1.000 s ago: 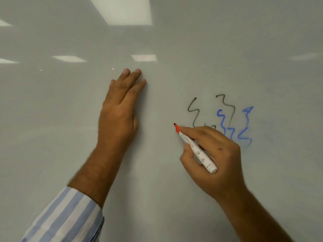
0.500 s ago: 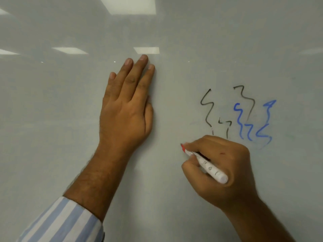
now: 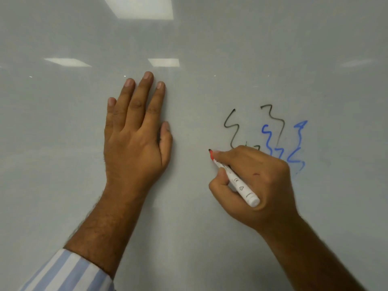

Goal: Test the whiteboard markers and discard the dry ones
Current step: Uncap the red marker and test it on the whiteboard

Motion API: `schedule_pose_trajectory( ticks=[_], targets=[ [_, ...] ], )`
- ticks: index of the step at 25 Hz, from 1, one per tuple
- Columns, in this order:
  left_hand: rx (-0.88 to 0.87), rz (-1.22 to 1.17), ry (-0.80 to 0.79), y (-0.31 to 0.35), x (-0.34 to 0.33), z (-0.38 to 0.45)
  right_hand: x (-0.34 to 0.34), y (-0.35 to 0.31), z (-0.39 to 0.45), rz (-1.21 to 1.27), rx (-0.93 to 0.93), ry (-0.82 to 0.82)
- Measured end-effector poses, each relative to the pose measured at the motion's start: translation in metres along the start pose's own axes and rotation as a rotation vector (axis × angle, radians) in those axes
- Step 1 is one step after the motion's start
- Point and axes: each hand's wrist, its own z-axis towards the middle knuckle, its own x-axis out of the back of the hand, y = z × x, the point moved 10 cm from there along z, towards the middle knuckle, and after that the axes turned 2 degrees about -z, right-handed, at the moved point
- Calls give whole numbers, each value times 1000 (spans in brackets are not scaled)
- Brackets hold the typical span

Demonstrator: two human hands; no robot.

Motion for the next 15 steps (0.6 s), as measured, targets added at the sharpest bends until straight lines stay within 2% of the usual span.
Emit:
schedule_pose_trajectory(
  ticks=[3,5,8,12,15],
  targets=[
    [47,-8,4,-3,-1,-4,2,0,-19,16,-54,-85],
    [81,2,19,-6,0,-9,8,-6,-30,3,-13,-114],
    [97,15,26,-6,-1,-12,26,-4,-36,-7,20,36],
    [119,22,17,-7,-2,-15,-14,-15,-31,47,50,-23],
    [122,21,4,-7,-4,-17,-9,-4,-27,64,-28,47]
  ],
)
